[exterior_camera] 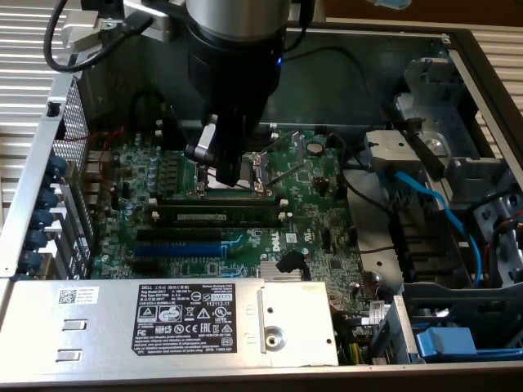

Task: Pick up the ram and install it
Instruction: 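Press down the ram until it locks into place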

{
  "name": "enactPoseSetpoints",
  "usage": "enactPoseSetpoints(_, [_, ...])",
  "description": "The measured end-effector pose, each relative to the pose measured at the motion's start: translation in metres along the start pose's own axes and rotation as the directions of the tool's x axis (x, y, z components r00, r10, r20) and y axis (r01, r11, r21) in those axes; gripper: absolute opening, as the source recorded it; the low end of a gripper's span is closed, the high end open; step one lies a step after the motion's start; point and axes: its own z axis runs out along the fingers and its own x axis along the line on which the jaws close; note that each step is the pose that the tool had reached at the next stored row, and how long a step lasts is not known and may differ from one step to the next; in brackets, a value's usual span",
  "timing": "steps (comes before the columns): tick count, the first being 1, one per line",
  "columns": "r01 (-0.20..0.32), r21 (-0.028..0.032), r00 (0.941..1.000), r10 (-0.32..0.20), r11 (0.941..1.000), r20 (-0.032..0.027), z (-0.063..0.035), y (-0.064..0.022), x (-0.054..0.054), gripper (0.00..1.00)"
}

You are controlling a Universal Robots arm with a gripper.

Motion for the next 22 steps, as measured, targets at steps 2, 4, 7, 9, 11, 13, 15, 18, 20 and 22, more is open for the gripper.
enactPoseSetpoints(2, [-0.016,-0.0001,0.9999,0.016,0.9999,0.0003,0.0000,0.0000,0.0000,0.10])
enactPoseSetpoints(4, [-0.032,-0.0001,0.9995,0.032,0.9995,0.0006,0.0000,0.0000,0.0000,0.10])
enactPoseSetpoints(7, [-0.056,-0.0003,0.9984,0.056,0.9984,0.0010,0.0000,0.0000,0.0000,0.10])
enactPoseSetpoints(9, [-0.072,-0.0004,0.9974,0.072,0.9974,0.0012,0.0000,0.0000,-0.0001,0.10])
enactPoseSetpoints(11, [-0.088,-0.0006,0.9961,0.088,0.9961,0.0014,0.0000,0.0000,-0.0001,0.10])
enactPoseSetpoints(13, [-0.104,-0.0009,0.9946,0.104,0.9946,0.0016,0.0000,0.0001,-0.0001,0.10])
enactPoseSetpoints(15, [-0.120,-0.0013,0.9928,0.120,0.9928,0.0017,0.0000,0.0001,-0.0001,0.10])
enactPoseSetpoints(18, [-0.143,-0.0020,0.9897,0.143,0.9897,0.0015,-0.0001,0.0001,-0.0002,0.10])
enactPoseSetpoints(20, [-0.158,-0.0027,0.9874,0.158,0.9874,0.0013,-0.0001,0.0001,-0.0002,0.10])
enactPoseSetpoints(22, [-0.173,-0.0033,0.9849,0.173,0.9849,0.0011,-0.0001,0.0001,-0.0002,0.10])
